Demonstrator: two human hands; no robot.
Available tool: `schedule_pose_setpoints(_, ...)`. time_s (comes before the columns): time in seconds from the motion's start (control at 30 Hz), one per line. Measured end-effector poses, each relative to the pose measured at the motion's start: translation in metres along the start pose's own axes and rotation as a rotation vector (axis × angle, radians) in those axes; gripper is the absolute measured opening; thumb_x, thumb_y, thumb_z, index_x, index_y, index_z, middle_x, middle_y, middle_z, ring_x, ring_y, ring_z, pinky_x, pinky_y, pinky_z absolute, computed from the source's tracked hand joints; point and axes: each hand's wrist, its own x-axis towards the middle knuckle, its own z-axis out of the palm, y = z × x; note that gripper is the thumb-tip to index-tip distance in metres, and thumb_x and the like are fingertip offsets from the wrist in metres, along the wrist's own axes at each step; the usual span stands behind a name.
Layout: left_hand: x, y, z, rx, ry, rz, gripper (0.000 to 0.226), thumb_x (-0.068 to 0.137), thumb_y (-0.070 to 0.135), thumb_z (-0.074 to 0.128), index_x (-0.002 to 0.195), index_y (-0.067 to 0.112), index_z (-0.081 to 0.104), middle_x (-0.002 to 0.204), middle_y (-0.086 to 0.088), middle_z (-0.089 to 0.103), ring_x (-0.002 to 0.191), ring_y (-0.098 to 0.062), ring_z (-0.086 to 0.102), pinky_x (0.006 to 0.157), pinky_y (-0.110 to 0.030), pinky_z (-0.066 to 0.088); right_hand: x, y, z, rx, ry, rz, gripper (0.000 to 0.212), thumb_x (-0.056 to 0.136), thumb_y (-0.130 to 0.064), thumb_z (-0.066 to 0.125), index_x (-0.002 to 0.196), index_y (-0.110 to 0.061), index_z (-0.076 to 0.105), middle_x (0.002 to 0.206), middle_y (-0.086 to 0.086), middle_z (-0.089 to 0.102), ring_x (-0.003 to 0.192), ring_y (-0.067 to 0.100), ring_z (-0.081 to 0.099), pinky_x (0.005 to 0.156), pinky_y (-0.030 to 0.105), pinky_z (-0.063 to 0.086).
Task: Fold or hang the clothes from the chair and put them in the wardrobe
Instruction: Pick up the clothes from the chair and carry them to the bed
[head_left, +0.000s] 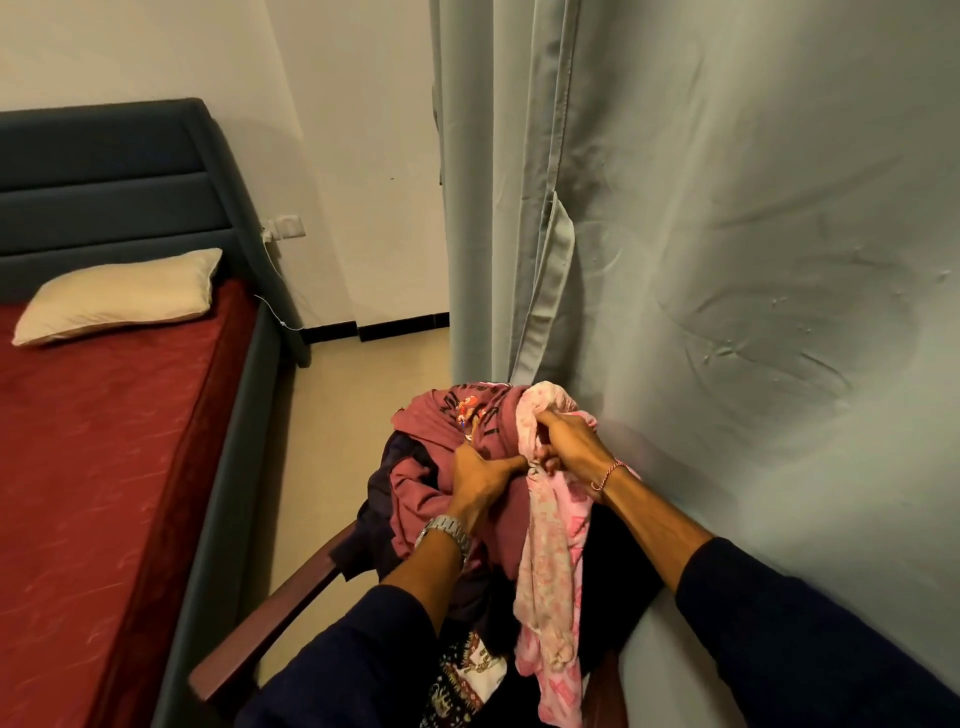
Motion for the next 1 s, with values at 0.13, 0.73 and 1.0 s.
schedule_pose_setpoints(0.13,0.003,0.014,-0.025,-0.026,0.02,0.055,0.021,0.062,0.009,0.086,0.074,-0.001,0.073,0.068,-0.004,0.072,0.062,-0.025,0.069,0.059,-0.043,0.061,-0.007,-0.009,0.004,0.132,-0.12,-0.024,0.03,0.104,-0.027,0.049,0.082,-0.011,0.06,0.071,0.003,0.059,0.047,0.011,0.056,0.037,0.02,0.037)
schedule_pose_setpoints(0.73,-0.052,0.136,-0.11,0.122,-0.268,0.31,0.034,0.078,0.002,0.079,0.1,0.024,0.068,0.096,-0.003,0.074,0.086,-0.017,0.072,0.067,-0.018,0.056,-0.084,-0.105,0.035,0.092,-0.142,-0.174,0.117,0.045,-0.103,0.054,0.129,-0.023,0.065,0.125,0.003,0.066,0.117,0.025,0.061,0.108,0.043,0.045)
schedule_pose_setpoints(1.0,-0.103,0.219,-0.174,0.131,-0.168,0.493,0.024,0.083,0.009,0.077,0.098,0.024,0.067,0.086,0.006,0.072,0.066,0.001,0.07,0.058,-0.011,0.052,-0.152,-0.199,0.054,0.072,0.022,-0.366,0.127,0.051,-0.102,0.046,0.137,-0.01,0.058,0.132,0.011,0.062,0.117,0.033,0.06,0.109,0.048,0.043)
